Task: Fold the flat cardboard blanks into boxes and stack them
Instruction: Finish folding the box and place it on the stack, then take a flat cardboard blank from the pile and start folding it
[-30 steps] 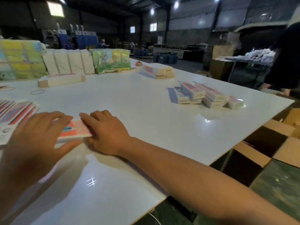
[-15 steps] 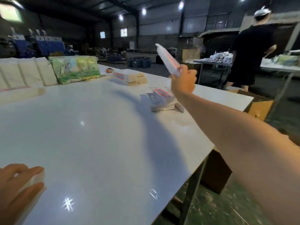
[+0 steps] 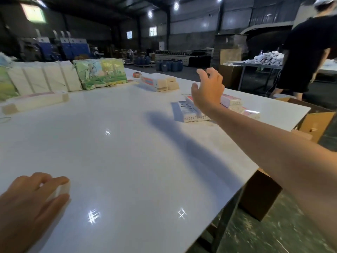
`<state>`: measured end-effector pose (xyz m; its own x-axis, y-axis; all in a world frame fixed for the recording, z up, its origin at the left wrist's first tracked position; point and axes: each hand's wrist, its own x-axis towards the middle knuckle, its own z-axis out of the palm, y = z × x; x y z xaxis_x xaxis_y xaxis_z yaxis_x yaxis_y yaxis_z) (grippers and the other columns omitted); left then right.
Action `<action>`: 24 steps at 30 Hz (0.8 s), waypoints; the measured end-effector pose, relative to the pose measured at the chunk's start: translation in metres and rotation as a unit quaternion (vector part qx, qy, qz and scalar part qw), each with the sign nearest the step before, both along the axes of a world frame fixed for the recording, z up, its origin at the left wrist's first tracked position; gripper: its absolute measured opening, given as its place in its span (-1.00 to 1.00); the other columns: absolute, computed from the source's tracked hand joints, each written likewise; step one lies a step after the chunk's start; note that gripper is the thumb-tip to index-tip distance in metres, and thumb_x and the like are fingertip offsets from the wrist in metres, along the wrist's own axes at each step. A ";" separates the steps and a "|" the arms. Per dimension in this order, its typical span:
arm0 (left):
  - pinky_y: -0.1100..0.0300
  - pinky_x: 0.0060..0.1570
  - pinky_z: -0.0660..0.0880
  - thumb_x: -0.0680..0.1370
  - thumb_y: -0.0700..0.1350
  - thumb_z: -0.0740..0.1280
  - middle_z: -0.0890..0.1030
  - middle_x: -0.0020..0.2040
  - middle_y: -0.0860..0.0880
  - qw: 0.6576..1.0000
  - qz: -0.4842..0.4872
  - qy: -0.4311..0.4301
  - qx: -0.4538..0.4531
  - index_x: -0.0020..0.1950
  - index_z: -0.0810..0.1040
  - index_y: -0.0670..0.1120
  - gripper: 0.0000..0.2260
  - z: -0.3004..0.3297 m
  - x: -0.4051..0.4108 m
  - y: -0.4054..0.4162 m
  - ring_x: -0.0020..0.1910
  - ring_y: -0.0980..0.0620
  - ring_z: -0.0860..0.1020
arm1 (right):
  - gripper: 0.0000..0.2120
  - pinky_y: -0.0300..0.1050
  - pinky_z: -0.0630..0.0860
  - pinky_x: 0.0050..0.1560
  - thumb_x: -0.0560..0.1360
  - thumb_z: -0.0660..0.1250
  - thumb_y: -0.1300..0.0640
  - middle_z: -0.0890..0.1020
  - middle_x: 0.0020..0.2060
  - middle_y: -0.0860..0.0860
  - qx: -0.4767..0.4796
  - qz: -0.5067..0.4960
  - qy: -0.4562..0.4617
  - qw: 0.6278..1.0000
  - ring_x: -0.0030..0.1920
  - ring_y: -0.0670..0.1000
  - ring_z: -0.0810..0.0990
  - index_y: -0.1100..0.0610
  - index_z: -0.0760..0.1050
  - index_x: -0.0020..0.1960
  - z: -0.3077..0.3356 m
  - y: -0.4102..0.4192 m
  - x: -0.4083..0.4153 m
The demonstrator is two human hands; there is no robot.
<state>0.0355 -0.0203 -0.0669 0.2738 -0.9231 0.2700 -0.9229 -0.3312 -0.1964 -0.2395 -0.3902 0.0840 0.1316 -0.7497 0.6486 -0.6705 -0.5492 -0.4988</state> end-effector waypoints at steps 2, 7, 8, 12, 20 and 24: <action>-0.04 -0.27 0.47 0.43 0.14 0.15 0.51 -0.08 0.01 0.998 0.000 0.032 -0.057 0.06 0.58 0.06 -0.66 0.015 -0.024 0.002 -0.20 -0.10 0.49 | -0.66 0.03 0.28 0.31 0.55 0.22 0.14 0.42 0.32 0.07 -0.031 0.126 -0.007 0.992 0.33 0.09 0.31 0.07 0.44 0.32 0.004 0.049 0.035; -0.02 -0.16 0.47 0.45 0.16 0.08 0.56 -0.08 -0.07 0.988 0.008 0.085 -0.131 0.07 0.58 0.01 -0.60 0.047 -0.068 0.012 -0.17 -0.17 0.50 | -0.73 0.06 0.40 0.17 0.56 0.19 0.09 0.55 0.18 0.11 0.004 0.349 0.175 0.921 0.22 0.17 0.42 0.09 0.56 0.18 -0.052 0.166 0.099; -0.01 -0.08 0.44 0.43 0.19 0.04 0.56 -0.02 -0.08 0.985 0.030 0.126 -0.111 0.09 0.60 -0.04 -0.51 0.051 -0.074 0.013 -0.09 -0.17 0.49 | -0.73 0.05 0.41 0.14 0.57 0.17 0.08 0.54 0.17 0.12 0.010 0.359 0.225 0.906 0.20 0.18 0.42 0.09 0.55 0.17 -0.066 0.181 0.104; 0.13 0.15 0.32 0.38 0.29 -0.13 0.47 0.22 -0.01 0.981 0.091 0.161 -0.062 0.28 0.49 0.01 -0.32 0.060 -0.085 0.015 0.19 -0.04 0.37 | -0.71 -0.03 0.43 0.03 0.60 0.10 0.03 0.52 0.10 0.12 -0.009 0.366 0.307 0.878 0.11 0.20 0.46 0.14 0.54 0.08 -0.094 0.202 0.108; 0.07 0.20 0.35 0.57 -0.02 0.24 0.53 0.14 -0.01 0.965 0.074 0.227 -0.104 0.15 0.57 -0.03 -0.78 0.061 -0.076 0.012 0.15 -0.01 0.42 | -0.82 0.05 0.47 0.04 0.54 0.20 0.10 0.58 0.01 0.07 0.003 0.405 0.273 0.873 0.08 0.20 0.50 0.08 0.57 -0.12 -0.095 0.195 0.103; 0.10 0.02 0.50 0.53 -0.06 0.27 0.61 -0.07 0.03 0.924 0.119 0.324 -0.166 -0.05 0.61 -0.03 -0.86 0.106 -0.042 0.030 -0.06 0.02 0.56 | -0.89 0.11 0.50 -0.01 0.48 0.32 0.16 0.63 -0.04 0.07 -0.004 0.427 0.216 0.878 0.01 0.22 0.58 0.05 0.61 -0.16 -0.101 0.190 0.106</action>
